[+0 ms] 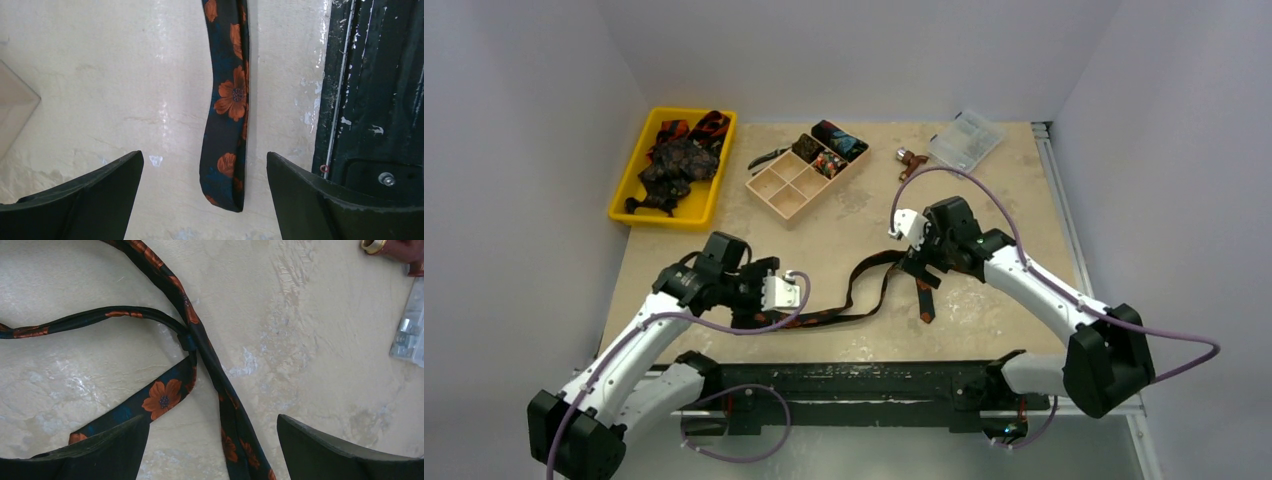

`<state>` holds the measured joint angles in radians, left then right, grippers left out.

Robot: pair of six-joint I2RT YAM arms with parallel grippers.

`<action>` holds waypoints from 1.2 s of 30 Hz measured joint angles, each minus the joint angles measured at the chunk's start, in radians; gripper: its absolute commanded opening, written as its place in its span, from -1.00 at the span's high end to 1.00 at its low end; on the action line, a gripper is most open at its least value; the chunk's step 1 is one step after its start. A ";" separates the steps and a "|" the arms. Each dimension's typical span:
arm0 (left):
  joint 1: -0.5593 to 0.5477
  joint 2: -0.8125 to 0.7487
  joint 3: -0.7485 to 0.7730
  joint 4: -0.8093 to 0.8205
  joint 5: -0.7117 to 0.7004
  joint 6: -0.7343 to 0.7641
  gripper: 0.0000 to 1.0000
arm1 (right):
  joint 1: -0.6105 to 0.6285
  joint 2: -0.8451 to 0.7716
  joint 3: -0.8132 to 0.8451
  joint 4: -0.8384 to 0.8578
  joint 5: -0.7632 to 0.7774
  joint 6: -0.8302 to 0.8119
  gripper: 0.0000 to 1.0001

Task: Roll the ties
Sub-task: Flatten out the tie at the center of the board.

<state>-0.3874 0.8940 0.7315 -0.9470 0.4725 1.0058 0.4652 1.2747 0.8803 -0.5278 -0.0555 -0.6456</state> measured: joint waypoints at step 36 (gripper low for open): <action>-0.189 0.337 0.092 0.142 -0.224 -0.021 1.00 | 0.071 0.232 -0.061 -0.005 0.030 -0.189 1.00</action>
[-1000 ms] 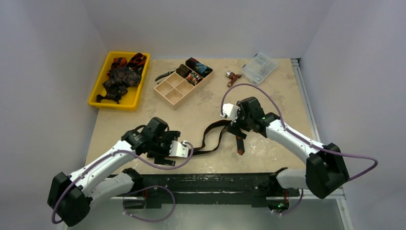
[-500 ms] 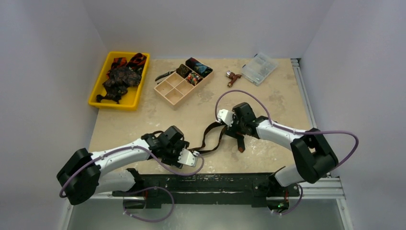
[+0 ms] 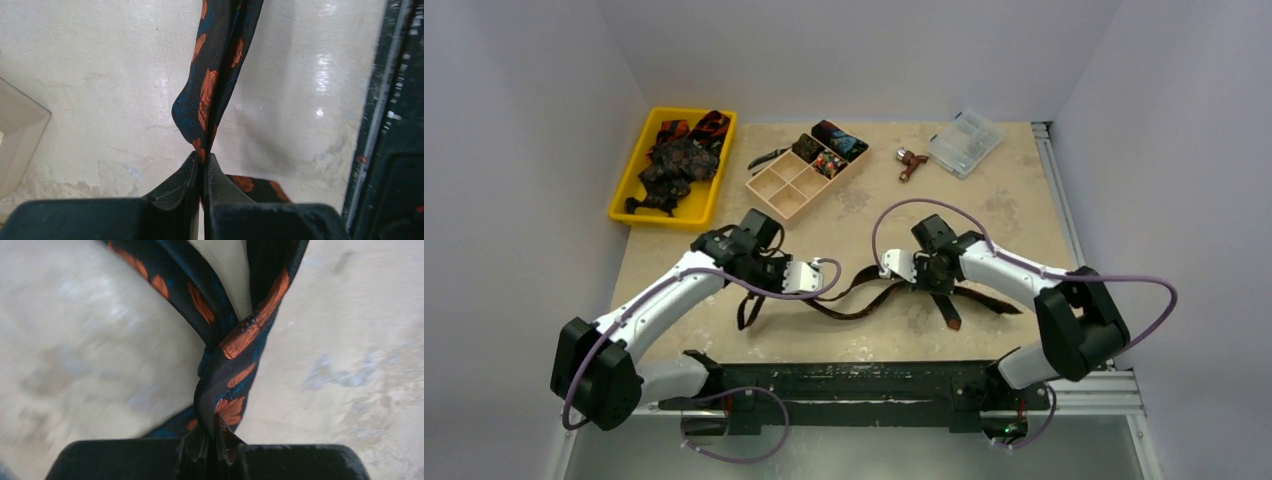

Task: Roll the ties
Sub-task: Flatten out the tie at the center of the board.

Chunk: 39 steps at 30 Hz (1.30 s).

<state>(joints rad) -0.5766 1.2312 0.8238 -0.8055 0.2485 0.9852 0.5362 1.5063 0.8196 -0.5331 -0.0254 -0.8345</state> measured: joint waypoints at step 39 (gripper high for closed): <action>0.287 0.351 0.469 -0.318 0.322 -0.064 -1.00 | -0.441 0.164 0.456 -0.569 -0.229 -0.131 -0.93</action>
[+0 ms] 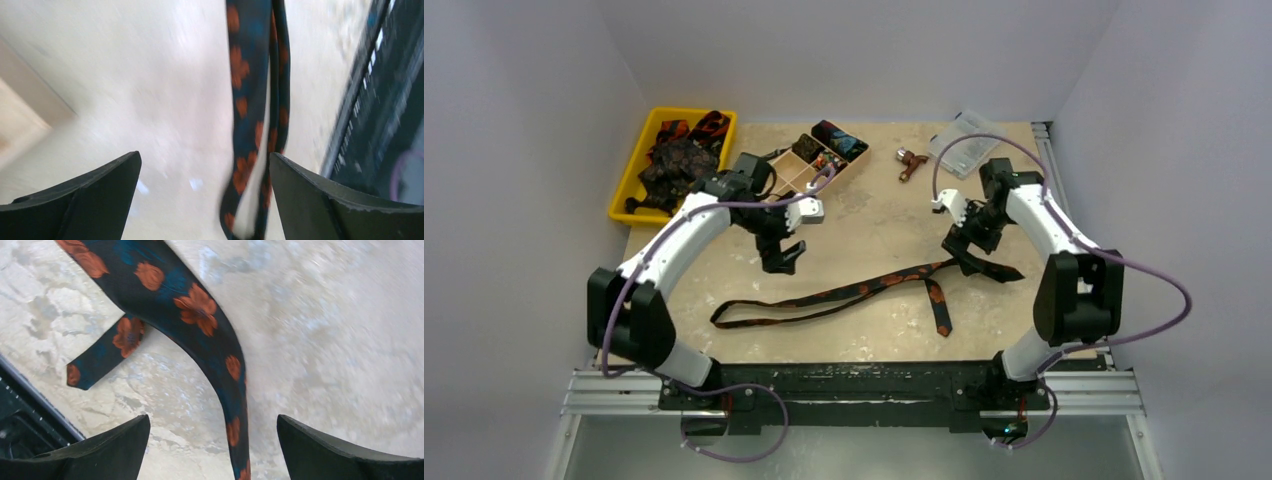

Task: Roll the ties
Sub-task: Flatten out the tie at the center of the board.

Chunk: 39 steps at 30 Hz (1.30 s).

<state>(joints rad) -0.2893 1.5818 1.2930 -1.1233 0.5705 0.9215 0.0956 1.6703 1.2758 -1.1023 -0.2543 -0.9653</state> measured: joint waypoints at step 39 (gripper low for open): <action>-0.755 0.500 0.323 0.447 -0.105 -0.356 1.00 | -0.367 -0.162 -0.156 -0.088 -0.077 -0.098 1.00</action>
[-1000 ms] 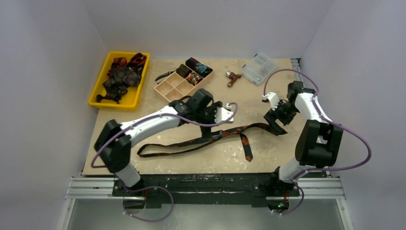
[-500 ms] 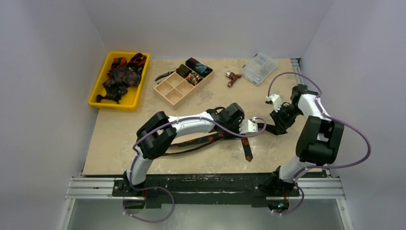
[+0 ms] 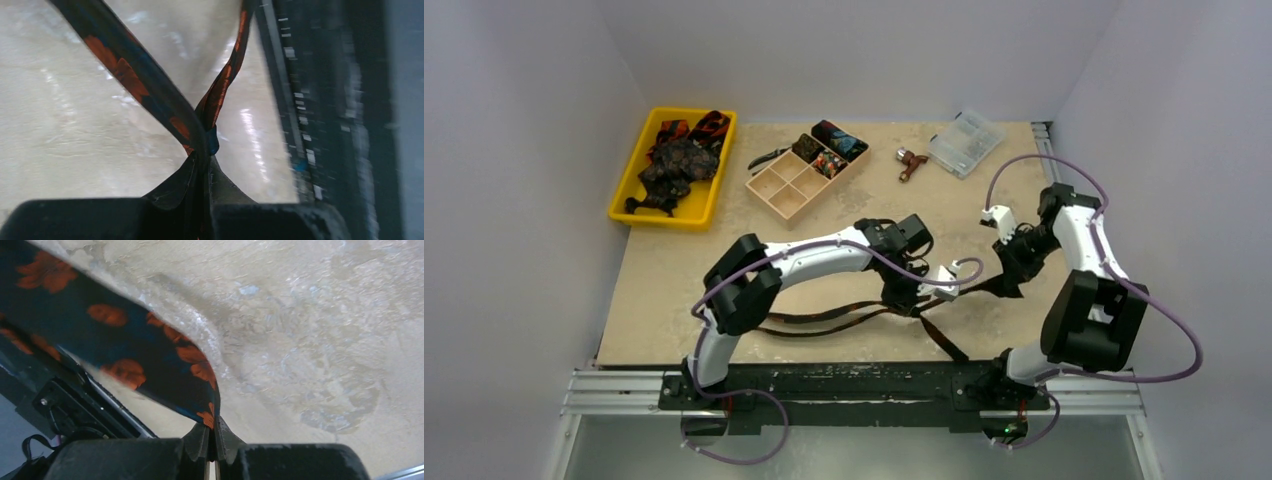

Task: Roll the ties
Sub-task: Flatten out the tie at the center of the board.

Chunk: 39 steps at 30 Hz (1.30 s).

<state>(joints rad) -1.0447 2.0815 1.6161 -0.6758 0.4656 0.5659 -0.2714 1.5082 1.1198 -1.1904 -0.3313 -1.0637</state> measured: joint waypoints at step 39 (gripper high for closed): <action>0.582 -0.443 -0.177 -0.135 0.339 -0.312 -0.55 | 0.473 -0.236 -0.181 0.208 -0.018 0.231 -0.63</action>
<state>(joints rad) -0.4629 1.6386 1.4387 -0.8104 0.8043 0.2543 0.2020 1.2720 0.9390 -0.9825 -0.3489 -0.8326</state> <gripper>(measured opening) 0.751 0.747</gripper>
